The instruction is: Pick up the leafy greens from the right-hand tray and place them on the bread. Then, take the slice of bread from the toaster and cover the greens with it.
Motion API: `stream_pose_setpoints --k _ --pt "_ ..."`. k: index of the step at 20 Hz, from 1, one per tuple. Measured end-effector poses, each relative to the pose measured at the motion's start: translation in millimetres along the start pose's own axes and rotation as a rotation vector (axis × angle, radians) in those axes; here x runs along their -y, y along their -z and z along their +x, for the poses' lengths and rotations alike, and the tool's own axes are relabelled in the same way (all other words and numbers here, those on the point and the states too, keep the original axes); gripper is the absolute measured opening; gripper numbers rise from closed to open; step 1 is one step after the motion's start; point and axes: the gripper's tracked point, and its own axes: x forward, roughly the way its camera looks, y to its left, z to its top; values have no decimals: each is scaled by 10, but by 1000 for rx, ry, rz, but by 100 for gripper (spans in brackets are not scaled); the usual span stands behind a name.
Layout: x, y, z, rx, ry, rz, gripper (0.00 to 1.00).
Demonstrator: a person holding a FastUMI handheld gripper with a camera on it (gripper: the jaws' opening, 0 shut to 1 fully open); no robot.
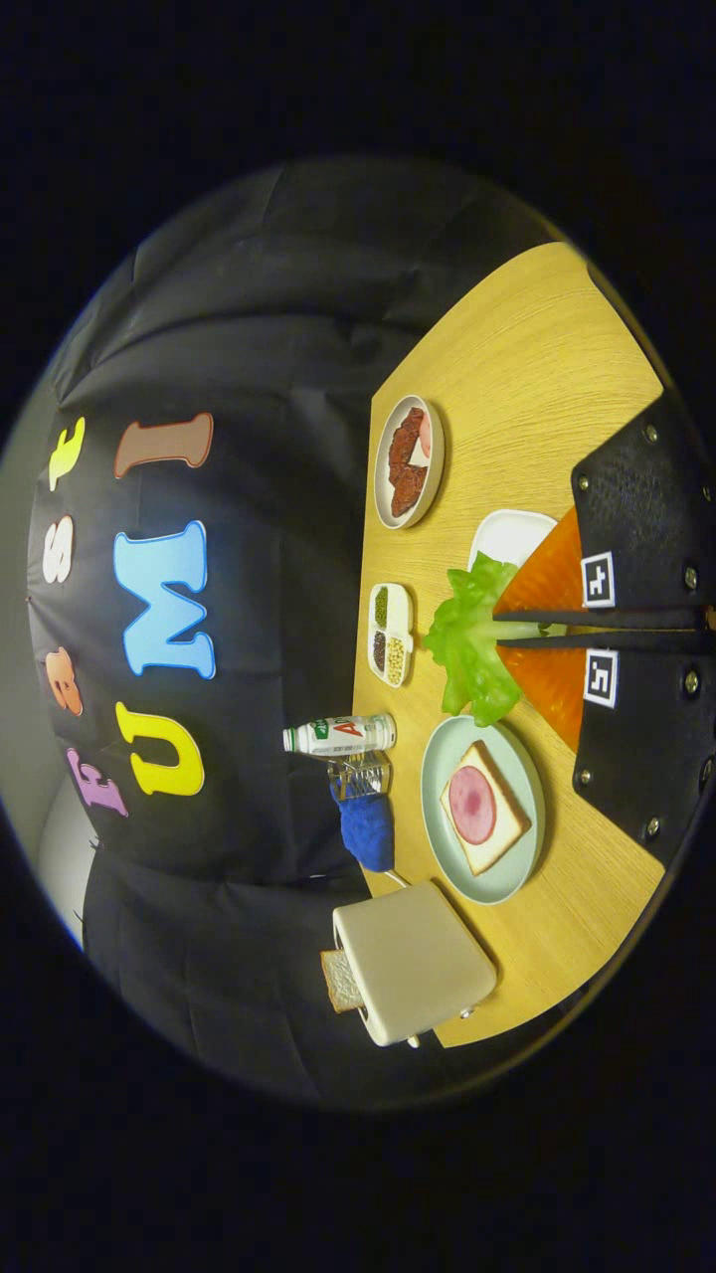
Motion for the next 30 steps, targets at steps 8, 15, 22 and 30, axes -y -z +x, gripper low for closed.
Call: stream_pose_setpoints --k 8,15,22,30 --pt "-550 -207 -68 34 -106 70 1" --pt "-862 -359 -101 54 -158 62 1" --pt "-1206 -336 -19 46 -213 59 1" --pt "-1525 -234 152 16 -254 48 1"
